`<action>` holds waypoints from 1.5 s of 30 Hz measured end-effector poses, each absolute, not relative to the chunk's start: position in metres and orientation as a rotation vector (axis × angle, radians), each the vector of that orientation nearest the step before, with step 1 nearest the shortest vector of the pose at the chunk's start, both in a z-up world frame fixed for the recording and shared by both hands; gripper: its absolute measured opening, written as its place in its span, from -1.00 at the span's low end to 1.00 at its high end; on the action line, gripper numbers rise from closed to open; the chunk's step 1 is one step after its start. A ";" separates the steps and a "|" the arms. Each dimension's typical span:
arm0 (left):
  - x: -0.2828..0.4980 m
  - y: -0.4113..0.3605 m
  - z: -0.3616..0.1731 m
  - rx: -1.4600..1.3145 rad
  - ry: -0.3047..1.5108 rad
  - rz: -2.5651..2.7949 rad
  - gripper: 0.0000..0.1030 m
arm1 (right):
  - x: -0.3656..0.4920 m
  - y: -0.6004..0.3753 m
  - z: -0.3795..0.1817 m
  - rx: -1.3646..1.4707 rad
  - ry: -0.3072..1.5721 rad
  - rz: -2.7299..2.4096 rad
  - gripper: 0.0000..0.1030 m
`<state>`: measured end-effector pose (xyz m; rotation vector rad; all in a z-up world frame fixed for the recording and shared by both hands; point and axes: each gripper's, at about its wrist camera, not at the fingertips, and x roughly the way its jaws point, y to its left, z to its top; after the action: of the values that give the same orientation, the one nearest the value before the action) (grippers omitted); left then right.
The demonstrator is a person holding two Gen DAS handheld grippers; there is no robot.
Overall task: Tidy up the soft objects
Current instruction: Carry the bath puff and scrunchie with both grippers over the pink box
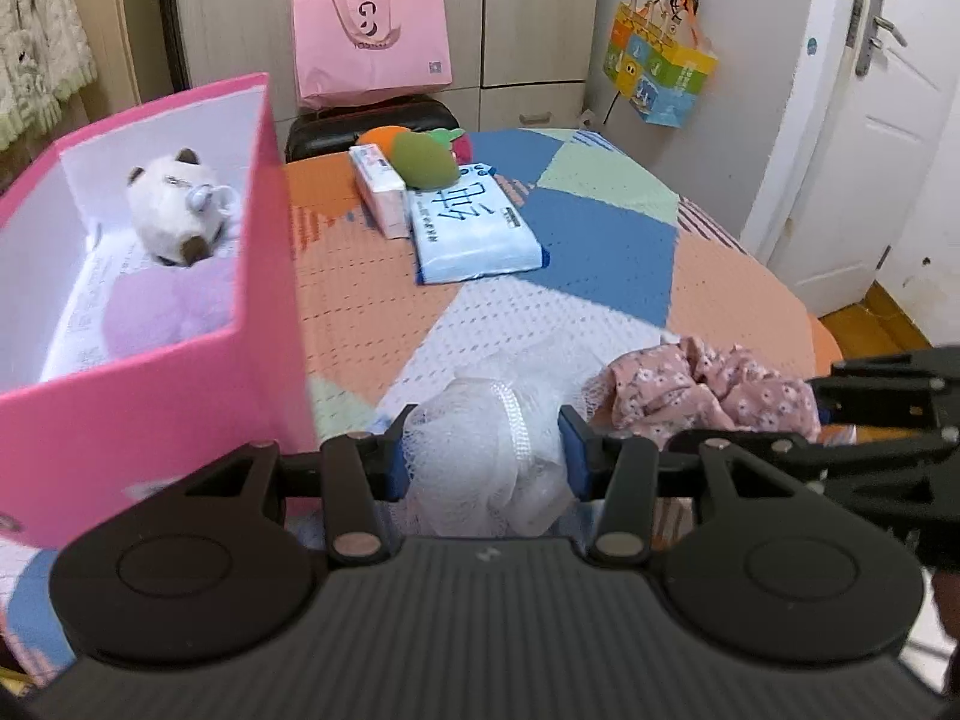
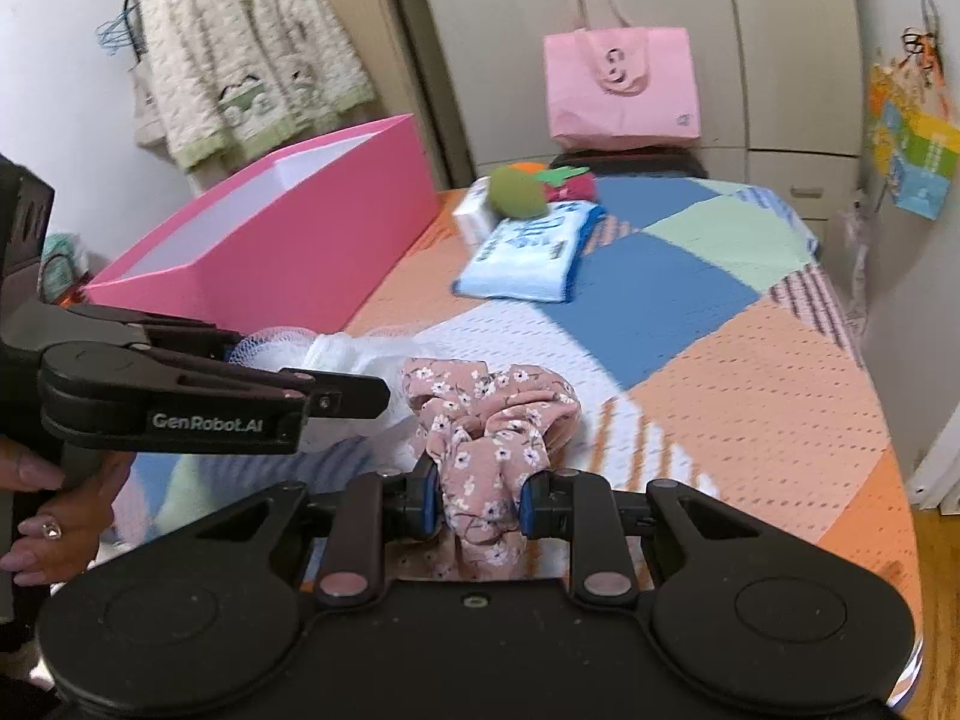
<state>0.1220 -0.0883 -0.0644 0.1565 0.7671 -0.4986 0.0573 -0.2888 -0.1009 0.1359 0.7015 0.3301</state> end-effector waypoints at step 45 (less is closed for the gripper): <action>0.130 0.103 0.045 -0.024 0.593 -0.411 -0.10 | 0.114 -0.129 0.012 0.010 0.568 0.684 -0.43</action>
<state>0.1301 0.1034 0.0455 -0.0237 0.5927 -0.4110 0.1136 -0.1288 0.0118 0.0097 0.5680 0.6840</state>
